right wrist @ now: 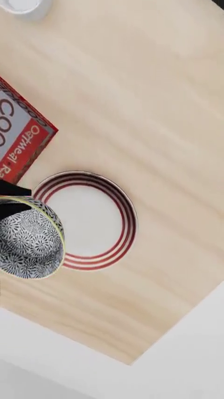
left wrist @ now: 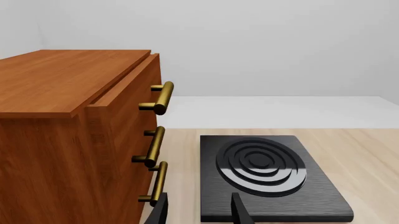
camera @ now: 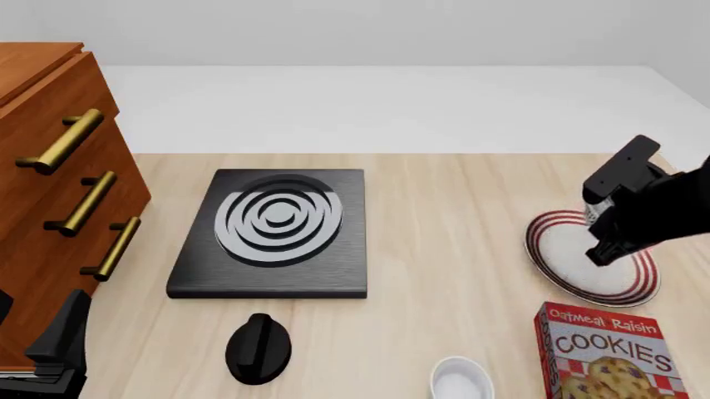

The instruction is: Pick the akita bowl on the ramekin and place it on the plate.

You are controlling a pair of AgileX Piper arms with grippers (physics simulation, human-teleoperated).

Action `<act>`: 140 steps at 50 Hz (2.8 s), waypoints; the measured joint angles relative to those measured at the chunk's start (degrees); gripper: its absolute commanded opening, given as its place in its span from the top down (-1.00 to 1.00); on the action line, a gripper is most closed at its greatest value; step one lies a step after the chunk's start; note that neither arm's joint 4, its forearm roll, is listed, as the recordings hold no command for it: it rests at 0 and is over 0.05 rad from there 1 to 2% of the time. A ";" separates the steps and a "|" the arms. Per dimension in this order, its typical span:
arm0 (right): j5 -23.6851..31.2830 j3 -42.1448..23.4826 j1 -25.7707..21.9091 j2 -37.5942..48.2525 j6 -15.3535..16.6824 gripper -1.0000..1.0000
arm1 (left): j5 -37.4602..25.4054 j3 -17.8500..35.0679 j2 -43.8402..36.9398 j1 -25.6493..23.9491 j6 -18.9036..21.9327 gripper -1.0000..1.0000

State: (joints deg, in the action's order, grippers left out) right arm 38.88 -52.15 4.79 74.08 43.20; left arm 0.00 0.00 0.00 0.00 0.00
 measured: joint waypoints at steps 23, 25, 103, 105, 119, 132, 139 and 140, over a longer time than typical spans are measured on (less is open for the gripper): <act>-2.93 -2.78 3.41 7.13 0.64 1.00 | 0.00 0.00 0.00 0.00 0.00 -1.00; -3.43 -2.70 3.60 7.65 0.86 1.00 | 0.00 0.00 0.00 0.00 0.00 -1.00; -15.17 -1.85 3.44 24.95 2.64 1.00 | 0.00 0.00 0.00 0.00 0.00 -1.00; -15.62 -1.50 3.57 25.29 2.85 1.00 | 0.00 0.00 0.00 0.00 0.00 -1.00; -17.34 -0.28 3.89 26.14 3.39 1.00 | 0.00 0.00 0.00 0.00 0.00 -1.00; -17.54 -0.14 3.94 25.99 3.08 -1.00 | 0.00 0.00 0.00 0.00 0.00 -1.00; -17.17 -0.54 4.15 25.72 3.00 -1.00 | 0.00 0.00 0.00 0.00 0.00 -1.00; -17.05 -0.60 4.17 25.61 3.04 -1.00 | 0.00 0.00 0.00 0.00 0.00 -1.00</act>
State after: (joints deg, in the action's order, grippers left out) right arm 21.83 -52.75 8.97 99.69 46.25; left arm 0.00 0.00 0.00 0.00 0.00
